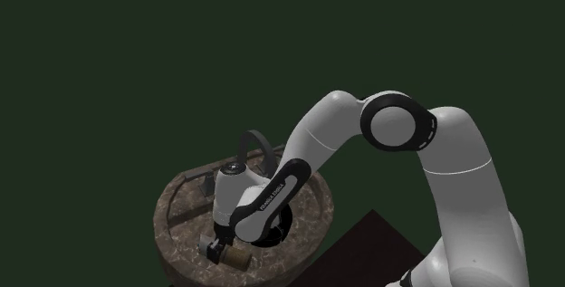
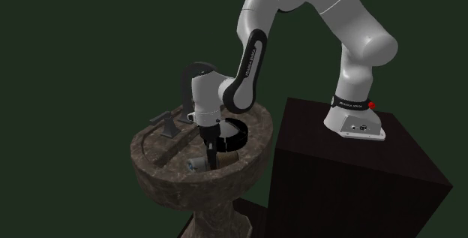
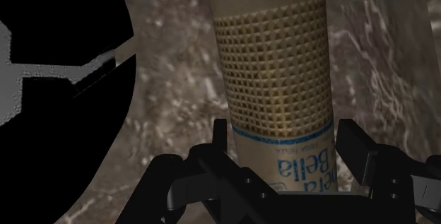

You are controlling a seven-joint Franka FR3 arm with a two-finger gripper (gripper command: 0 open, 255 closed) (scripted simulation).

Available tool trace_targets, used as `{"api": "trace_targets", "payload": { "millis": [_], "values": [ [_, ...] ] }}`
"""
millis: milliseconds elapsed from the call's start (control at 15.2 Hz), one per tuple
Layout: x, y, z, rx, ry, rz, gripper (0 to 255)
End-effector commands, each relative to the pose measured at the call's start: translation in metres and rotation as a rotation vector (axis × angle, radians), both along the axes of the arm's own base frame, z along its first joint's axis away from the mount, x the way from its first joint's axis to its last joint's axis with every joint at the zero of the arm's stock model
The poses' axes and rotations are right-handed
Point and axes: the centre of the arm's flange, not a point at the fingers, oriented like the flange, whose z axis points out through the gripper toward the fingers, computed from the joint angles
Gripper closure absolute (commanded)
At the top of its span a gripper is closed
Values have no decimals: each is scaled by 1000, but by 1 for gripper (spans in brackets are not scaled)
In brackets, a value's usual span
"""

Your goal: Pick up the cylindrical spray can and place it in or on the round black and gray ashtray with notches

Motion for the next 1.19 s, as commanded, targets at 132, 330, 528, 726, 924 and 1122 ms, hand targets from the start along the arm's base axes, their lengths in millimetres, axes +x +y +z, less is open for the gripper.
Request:
{"api": "trace_targets", "payload": {
  "millis": [132,330,528,726,924,1122],
  "values": [
    [0,0,0,0,0,0,255],
    [0,0,0,0,0,0,255],
    [0,0,10,0,0,0,255],
    [0,0,26,0,0,0,255],
    [0,0,42,0,0,0,255],
    [0,0,58,0,0,0,255]
  ]
}}
